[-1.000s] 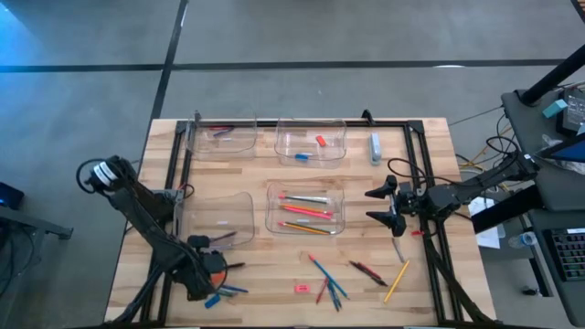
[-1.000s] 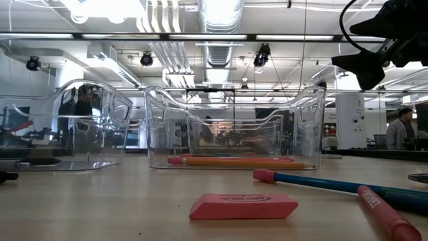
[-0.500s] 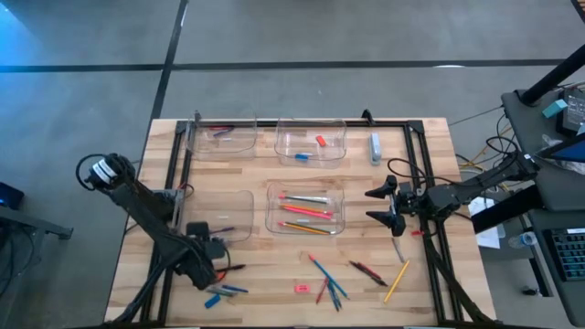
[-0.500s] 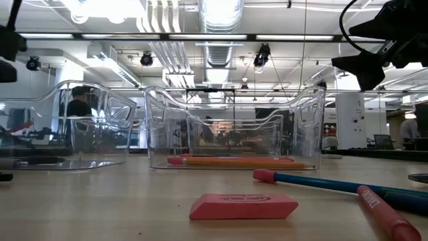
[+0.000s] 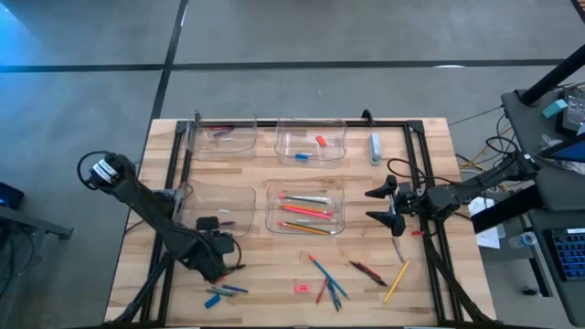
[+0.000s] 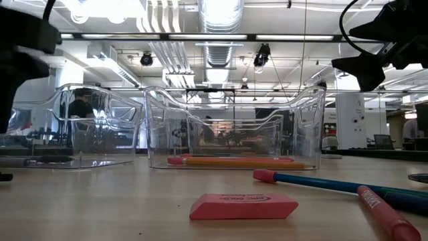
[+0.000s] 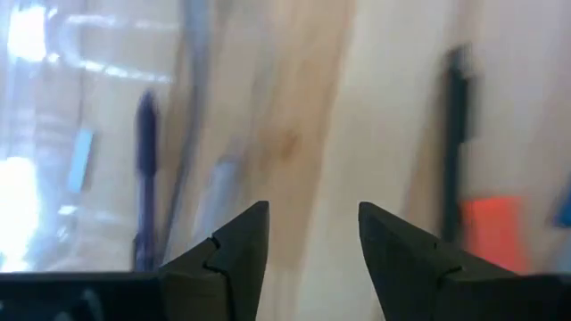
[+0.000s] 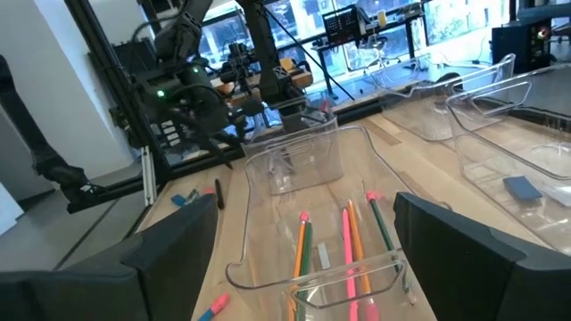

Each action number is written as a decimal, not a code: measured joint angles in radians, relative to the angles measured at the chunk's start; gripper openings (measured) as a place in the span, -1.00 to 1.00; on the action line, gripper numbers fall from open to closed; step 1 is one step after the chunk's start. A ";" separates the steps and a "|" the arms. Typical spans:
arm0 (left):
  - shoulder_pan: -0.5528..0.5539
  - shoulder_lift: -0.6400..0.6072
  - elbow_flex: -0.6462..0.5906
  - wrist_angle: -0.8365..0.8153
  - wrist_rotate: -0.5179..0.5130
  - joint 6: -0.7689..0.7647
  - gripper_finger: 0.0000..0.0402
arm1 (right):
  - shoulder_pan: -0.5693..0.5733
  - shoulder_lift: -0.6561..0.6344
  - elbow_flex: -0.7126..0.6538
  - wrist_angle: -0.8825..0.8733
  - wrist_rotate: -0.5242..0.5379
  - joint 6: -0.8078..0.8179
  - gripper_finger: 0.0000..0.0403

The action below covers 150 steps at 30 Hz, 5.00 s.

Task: Sort crayons/erasers/pens/pencils in bins
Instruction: Put the left black pen into the bottom left transparent bin

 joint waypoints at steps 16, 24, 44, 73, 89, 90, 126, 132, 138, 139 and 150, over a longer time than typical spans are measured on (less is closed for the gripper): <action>0.048 0.000 0.067 0.025 -0.192 0.129 -0.20 | 0.000 0.000 0.000 0.001 0.000 -0.001 0.62; 0.080 0.000 0.079 0.049 -0.214 0.179 -0.20 | 0.000 0.000 0.000 0.001 0.000 -0.001 0.62; -0.073 0.159 0.154 0.153 -0.078 0.092 -0.20 | 0.000 0.000 -0.002 0.003 0.000 0.007 0.62; -0.015 0.347 0.125 0.234 0.039 0.110 -0.64 | 0.000 0.000 -0.005 0.007 0.000 0.005 0.62; 0.040 0.342 0.170 0.217 0.039 0.196 -0.91 | 0.000 0.000 -0.005 0.007 0.000 0.005 0.62; 0.042 0.341 0.175 0.216 0.038 0.202 -0.91 | 0.000 0.000 -0.005 0.007 0.000 0.005 0.62; 0.288 -0.102 0.267 -0.350 -0.218 0.413 -0.94 | 0.000 0.000 -0.005 0.007 0.000 0.004 0.62; 0.367 -0.087 0.265 -0.341 -0.170 0.513 -0.94 | 0.000 0.000 -0.005 0.007 0.000 0.004 0.62; 0.388 -0.103 0.245 -0.322 -0.165 0.542 -0.94 | 0.000 0.000 -0.006 0.006 0.000 0.006 0.62; 0.392 -0.107 0.235 -0.308 -0.164 0.545 -0.94 | 0.000 0.000 -0.006 0.006 0.000 0.006 0.62; 0.399 -0.208 -0.019 -0.097 -0.123 0.541 -0.94 | 0.000 0.000 -0.007 0.006 0.000 0.006 0.62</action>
